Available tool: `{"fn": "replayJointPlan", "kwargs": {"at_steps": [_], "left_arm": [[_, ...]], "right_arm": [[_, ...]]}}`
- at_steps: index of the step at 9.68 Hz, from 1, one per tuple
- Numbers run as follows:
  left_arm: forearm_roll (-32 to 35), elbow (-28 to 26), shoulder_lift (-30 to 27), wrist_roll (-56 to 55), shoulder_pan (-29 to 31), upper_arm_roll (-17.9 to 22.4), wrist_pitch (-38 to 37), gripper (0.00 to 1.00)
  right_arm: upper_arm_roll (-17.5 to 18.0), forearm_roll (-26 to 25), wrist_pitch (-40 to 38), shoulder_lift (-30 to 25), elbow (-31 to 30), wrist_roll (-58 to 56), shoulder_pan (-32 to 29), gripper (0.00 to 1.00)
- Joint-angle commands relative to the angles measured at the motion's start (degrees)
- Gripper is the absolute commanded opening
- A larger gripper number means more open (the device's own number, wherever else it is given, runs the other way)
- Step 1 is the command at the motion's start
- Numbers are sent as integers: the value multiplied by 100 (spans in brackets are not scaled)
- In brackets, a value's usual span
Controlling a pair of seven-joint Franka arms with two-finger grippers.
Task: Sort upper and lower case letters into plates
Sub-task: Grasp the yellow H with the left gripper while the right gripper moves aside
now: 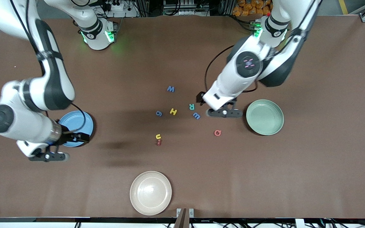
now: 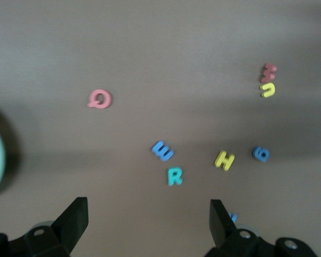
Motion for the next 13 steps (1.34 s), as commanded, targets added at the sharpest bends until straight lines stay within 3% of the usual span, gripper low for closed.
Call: {"fn": "replayJointPlan", "kwargs": {"at_steps": [1, 3, 5, 7, 10, 13], "left_arm": [[557, 633, 894, -1135, -556, 99, 415, 100], [1400, 1126, 1607, -1114, -1014, 90, 896, 100], [2384, 1137, 2074, -309, -1306, 116, 1836, 100], [2415, 1146, 2339, 105, -1472, 116, 2401, 100], [2441, 1102, 2419, 528, -1552, 108, 2412, 100], [2371, 822, 2436, 847, -1517, 90, 2411, 100]], "right_arm": [[-8, 62, 234, 664, 423, 208, 61, 100], [-8, 36, 622, 895, 397, 557, 280, 100], [-8, 53, 614, 992, 379, 673, 238, 100], [-17, 106, 570, 1009, 309, 796, -42, 100], [-17, 534, 588, 1115, 282, 814, -307, 100], [-8, 580, 570, 1159, 282, 806, -431, 100]]}}
